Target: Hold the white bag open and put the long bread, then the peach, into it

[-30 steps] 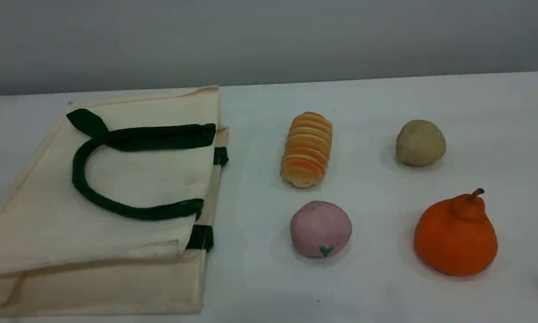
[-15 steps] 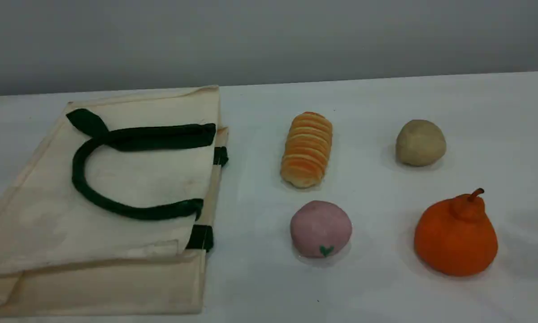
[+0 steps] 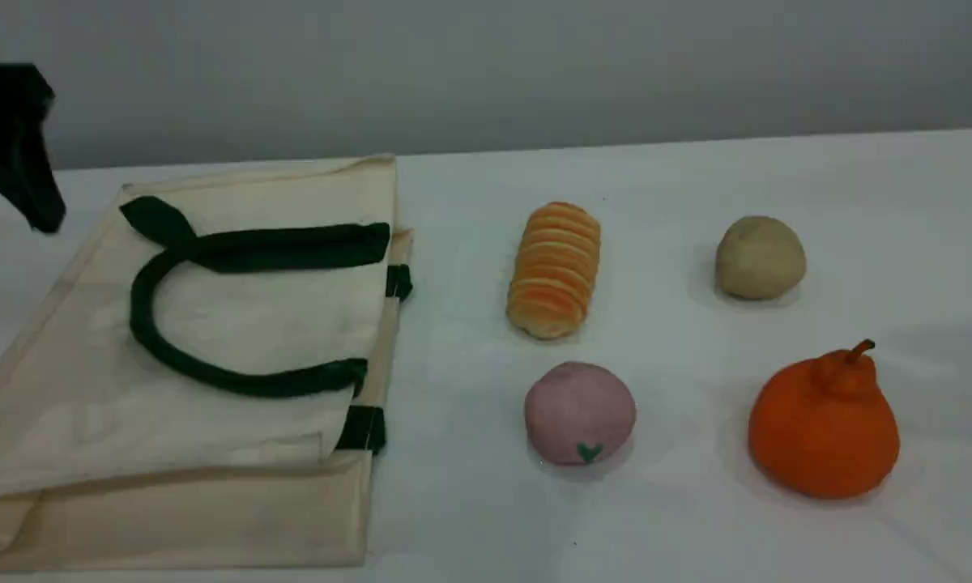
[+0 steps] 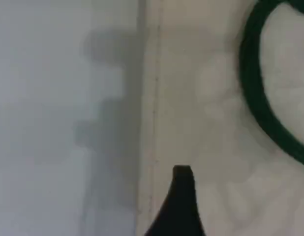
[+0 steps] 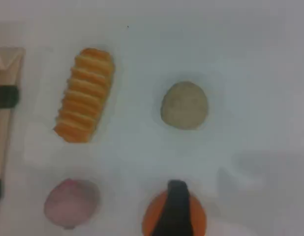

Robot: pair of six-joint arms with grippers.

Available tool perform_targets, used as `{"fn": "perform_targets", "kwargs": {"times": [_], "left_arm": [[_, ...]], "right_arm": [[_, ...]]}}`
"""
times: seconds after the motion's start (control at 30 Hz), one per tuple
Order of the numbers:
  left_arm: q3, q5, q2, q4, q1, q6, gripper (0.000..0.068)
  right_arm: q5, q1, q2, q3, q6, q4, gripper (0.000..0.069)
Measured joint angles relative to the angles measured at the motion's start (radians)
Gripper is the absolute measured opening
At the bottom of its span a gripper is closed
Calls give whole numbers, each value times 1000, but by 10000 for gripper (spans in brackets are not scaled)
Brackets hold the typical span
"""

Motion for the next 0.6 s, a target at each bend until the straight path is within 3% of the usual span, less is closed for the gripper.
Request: {"fn": "perform_targets", "kwargs": {"times": [0.6], "left_arm": [[-201, -3, 319, -23, -13, 1, 578]], "right_arm": [[-104, 0, 83, 1, -1, -4, 589]]}}
